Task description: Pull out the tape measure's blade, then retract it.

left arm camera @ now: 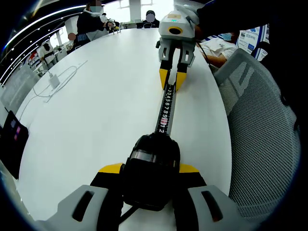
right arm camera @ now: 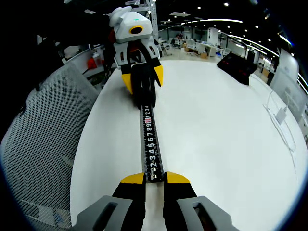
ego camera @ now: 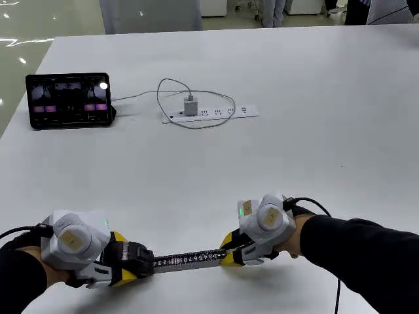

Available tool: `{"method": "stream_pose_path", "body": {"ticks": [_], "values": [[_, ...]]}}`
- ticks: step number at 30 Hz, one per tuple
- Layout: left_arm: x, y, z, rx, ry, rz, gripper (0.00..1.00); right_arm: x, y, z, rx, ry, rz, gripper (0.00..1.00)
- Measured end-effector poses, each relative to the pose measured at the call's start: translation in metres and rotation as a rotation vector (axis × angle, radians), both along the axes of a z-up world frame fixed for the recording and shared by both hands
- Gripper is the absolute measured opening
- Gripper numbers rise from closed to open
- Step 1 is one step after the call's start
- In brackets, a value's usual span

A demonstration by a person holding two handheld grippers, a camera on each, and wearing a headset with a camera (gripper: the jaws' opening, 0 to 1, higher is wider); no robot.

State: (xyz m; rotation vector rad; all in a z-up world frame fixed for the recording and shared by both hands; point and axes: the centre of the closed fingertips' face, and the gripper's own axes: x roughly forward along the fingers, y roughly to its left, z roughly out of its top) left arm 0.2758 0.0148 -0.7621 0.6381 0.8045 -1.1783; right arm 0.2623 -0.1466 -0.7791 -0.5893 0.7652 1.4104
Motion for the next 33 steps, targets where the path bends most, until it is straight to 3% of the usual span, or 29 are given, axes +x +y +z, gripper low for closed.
{"method": "stream_pose_path", "body": {"ticks": [33], "values": [[-0.001,0.0,0.0,-0.001,-0.002,-0.006,0.34,0.0,-0.019,0.0,-0.019,0.001,-0.009,0.09]]}}
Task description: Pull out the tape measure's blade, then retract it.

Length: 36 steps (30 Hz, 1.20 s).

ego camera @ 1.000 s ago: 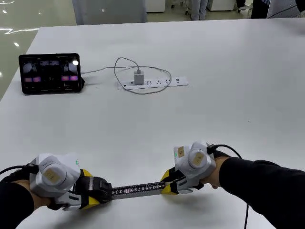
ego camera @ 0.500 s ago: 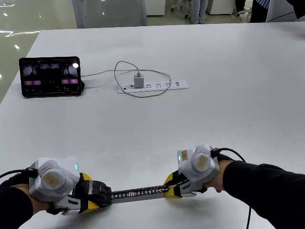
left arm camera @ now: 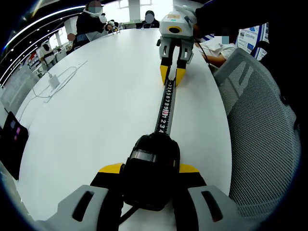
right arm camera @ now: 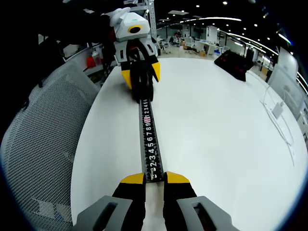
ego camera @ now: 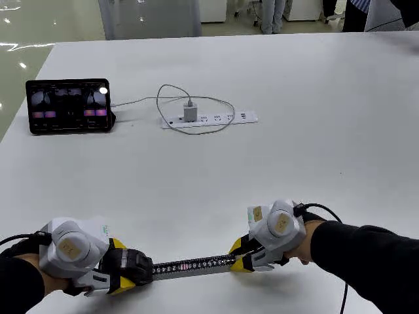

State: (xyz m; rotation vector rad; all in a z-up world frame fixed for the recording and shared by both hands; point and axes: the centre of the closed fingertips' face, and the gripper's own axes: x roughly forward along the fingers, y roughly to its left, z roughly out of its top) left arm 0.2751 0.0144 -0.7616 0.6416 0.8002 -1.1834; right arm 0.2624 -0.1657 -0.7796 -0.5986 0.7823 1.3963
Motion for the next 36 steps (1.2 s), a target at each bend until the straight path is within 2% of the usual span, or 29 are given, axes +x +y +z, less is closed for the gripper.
{"method": "stream_pose_path", "body": {"ticks": [36], "values": [[0.0,-0.001,0.0,0.001,0.0,0.002,0.34,-0.001,-0.016,0.002,-0.003,0.008,-0.016,0.09]]}}
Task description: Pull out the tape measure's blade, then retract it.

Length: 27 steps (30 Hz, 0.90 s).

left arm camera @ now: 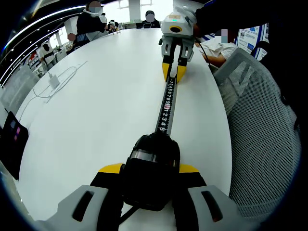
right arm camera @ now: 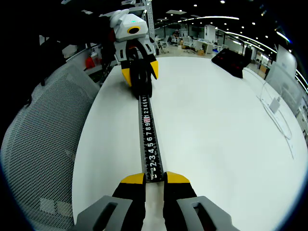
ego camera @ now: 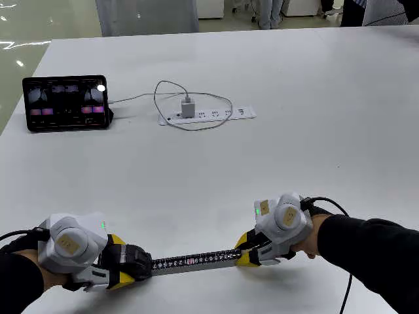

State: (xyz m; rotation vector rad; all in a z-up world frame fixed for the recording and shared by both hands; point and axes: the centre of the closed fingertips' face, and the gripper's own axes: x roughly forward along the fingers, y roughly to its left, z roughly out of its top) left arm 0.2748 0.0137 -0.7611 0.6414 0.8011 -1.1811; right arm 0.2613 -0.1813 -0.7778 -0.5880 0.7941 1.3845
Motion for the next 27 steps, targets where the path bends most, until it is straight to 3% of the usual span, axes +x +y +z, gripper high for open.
{"method": "stream_pose_path", "body": {"ticks": [27], "values": [[0.001,0.0,-0.001,-0.001,-0.001,0.002,0.34,0.001,-0.015,-0.001,-0.017,-0.003,-0.003,0.09]]}}
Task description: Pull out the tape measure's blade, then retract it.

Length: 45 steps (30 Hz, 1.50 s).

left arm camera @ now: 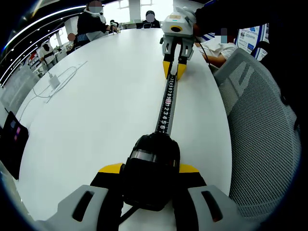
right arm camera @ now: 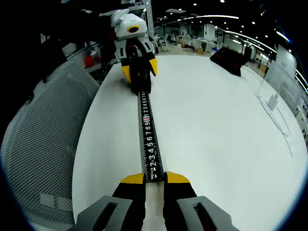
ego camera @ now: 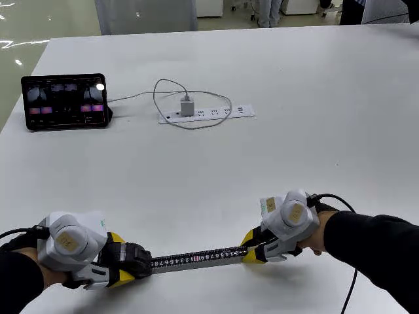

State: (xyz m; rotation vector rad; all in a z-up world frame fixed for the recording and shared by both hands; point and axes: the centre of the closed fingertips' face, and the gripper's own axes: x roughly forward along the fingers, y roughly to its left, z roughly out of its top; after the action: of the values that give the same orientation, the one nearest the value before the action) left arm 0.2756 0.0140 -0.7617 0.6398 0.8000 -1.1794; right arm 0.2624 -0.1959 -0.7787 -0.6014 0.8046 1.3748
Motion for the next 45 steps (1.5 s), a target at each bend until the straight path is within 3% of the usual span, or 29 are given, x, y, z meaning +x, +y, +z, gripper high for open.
{"method": "stream_pose_path", "body": {"ticks": [45], "values": [[0.0,0.0,0.0,-0.002,-0.002,0.002,0.34,0.0,-0.022,-0.001,-0.022,0.005,-0.019,0.09]]}}
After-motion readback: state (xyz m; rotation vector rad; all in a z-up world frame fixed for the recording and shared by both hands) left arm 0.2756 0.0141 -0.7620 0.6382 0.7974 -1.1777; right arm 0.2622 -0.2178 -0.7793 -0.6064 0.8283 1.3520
